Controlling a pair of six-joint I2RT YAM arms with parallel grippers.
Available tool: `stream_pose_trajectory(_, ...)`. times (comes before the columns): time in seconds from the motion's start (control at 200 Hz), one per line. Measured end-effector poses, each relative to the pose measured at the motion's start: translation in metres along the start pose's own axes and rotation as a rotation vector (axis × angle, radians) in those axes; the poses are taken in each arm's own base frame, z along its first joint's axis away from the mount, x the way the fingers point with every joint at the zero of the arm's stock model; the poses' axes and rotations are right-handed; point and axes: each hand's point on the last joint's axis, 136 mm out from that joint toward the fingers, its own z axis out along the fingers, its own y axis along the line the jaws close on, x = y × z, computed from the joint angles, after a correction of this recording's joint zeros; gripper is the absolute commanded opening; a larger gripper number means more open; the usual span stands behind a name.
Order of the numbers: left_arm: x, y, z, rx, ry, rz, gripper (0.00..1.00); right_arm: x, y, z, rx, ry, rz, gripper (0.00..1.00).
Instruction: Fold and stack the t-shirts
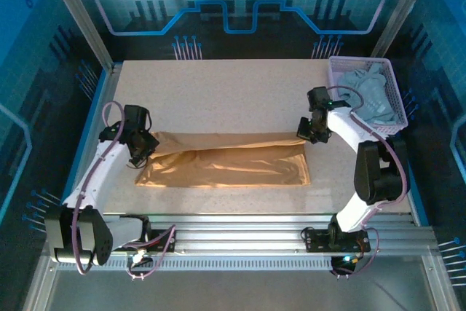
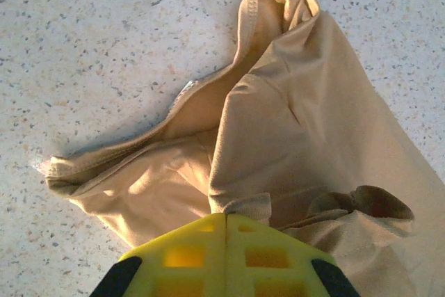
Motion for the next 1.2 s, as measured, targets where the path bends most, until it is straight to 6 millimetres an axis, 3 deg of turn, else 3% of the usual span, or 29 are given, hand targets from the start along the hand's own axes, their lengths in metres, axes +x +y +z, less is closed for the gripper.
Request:
stream_pose_trajectory(0.27,0.019,0.025,0.003,-0.075,0.023,-0.049,0.00,0.023,-0.010,0.012,0.043,0.052,-0.005,0.00)
stream_pose_trajectory(0.48,0.037,0.044,0.013,-0.138,0.064,-0.101,0.00,0.028,-0.017,0.014,0.079,0.063,0.012,0.00)
stream_pose_trajectory(0.805,0.040,0.049,0.017,-0.182,0.070,-0.128,0.00,0.032,-0.019,0.014,0.097,0.074,0.017,0.00)
stream_pose_trajectory(0.885,0.040,0.050,0.017,-0.189,0.067,-0.127,0.00,0.034,-0.020,0.012,0.105,0.073,0.017,0.18)
stream_pose_trajectory(0.97,0.041,0.053,0.018,-0.205,0.066,-0.123,0.18,0.038,-0.023,0.005,0.111,0.057,0.031,0.31)
stream_pose_trajectory(1.045,0.041,0.056,0.017,-0.222,0.065,-0.122,0.38,0.040,-0.027,-0.005,0.118,0.032,0.038,0.34)
stream_pose_trajectory(1.201,0.041,0.060,0.015,-0.246,0.058,-0.130,0.46,0.038,-0.027,-0.020,0.108,-0.011,0.061,0.34)
